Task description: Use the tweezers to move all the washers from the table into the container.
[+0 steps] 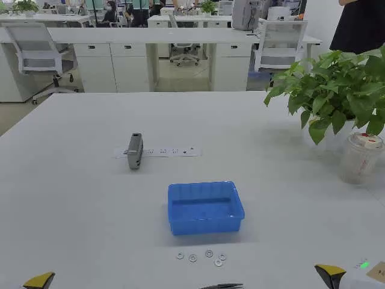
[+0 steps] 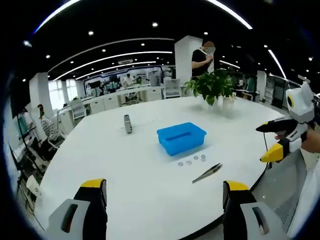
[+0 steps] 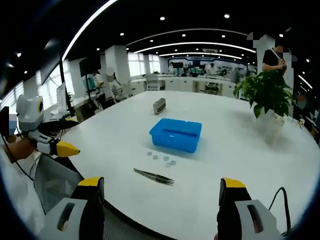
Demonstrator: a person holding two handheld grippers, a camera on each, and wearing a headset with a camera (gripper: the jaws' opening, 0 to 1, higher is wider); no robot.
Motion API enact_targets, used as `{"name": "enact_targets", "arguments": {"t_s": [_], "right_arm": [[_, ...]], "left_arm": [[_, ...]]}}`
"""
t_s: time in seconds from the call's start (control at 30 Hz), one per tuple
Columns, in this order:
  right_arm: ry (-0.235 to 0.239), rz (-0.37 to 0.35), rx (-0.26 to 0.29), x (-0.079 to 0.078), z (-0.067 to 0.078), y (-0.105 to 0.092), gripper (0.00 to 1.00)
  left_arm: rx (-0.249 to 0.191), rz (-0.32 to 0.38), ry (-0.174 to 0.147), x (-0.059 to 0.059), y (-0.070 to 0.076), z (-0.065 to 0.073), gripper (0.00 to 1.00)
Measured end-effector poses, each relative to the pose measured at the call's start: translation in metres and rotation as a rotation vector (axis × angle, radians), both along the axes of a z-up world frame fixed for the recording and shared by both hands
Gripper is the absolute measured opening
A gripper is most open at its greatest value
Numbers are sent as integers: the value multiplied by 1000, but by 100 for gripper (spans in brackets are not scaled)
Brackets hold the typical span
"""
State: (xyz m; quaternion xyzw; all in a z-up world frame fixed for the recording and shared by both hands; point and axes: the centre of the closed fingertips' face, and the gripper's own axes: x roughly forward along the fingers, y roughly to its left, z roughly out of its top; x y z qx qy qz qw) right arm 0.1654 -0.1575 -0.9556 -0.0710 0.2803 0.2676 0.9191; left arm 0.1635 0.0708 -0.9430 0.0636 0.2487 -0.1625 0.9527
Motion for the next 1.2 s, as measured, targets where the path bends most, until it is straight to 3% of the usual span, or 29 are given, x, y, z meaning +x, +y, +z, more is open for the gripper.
{"name": "enact_targets", "arguments": {"t_s": [0.17, 0.47, 0.77, 1.2], "right_arm": [[-1, 11, -14, -3, 0, 2, 93], [-5, 42, -2, 3, 6, 8, 94], [-5, 58, -44, 6, 3, 9, 94], [0, 50, -39, 14, 2, 7, 93]], "left_arm": [[19, -4, -13, -3, 1, -2, 99], [7, 7, -20, -1, 3, 3, 99], [14, 11, 1, -2, 5, -1, 99], [16, -1, 18, 2, 1, -6, 99]]}}
